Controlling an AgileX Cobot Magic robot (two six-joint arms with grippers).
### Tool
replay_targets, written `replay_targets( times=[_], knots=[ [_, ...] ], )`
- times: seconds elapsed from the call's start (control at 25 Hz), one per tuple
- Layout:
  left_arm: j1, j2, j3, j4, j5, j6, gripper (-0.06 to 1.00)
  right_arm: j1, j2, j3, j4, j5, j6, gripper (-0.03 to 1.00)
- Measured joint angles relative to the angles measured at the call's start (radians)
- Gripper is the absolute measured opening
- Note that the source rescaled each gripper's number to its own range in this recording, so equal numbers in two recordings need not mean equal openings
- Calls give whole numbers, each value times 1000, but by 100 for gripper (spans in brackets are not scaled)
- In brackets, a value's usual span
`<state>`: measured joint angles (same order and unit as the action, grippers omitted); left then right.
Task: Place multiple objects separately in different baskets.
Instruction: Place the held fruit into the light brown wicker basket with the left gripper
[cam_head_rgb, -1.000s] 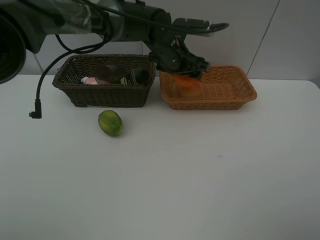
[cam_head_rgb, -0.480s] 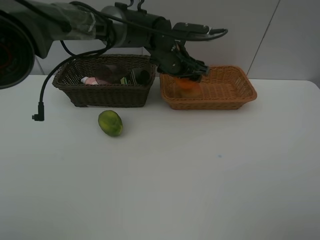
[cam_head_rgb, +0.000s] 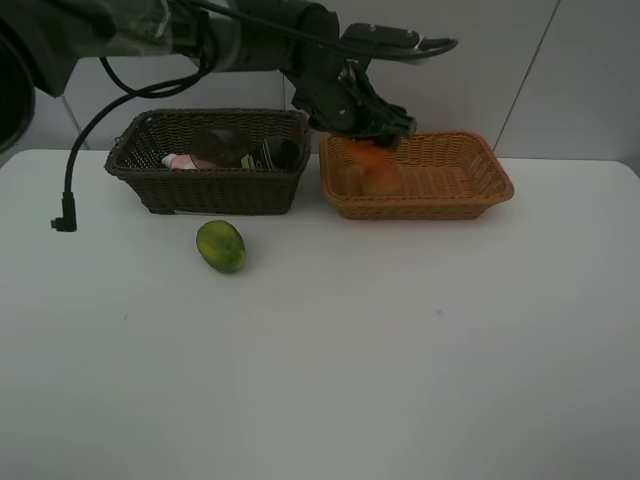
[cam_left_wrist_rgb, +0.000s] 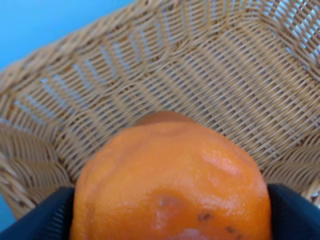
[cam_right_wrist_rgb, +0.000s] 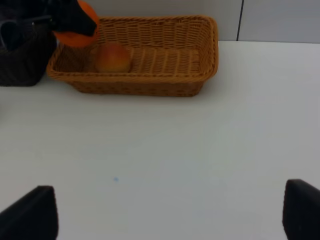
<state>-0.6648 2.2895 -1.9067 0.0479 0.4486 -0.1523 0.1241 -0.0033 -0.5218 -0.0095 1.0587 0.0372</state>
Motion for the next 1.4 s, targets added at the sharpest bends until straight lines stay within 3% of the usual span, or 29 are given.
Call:
replay_targets(
  times=[0.28, 0.8, 1.4],
  knots=[
    [24, -19, 0, 7, 14, 14, 92, 0, 0, 0, 0, 0, 0, 97],
    [54, -8, 0, 16, -117, 26, 94, 0, 0, 0, 0, 0, 0, 97],
    [54, 6, 0, 6, -85, 33, 100, 0, 0, 0, 0, 0, 0, 97]
  ],
)
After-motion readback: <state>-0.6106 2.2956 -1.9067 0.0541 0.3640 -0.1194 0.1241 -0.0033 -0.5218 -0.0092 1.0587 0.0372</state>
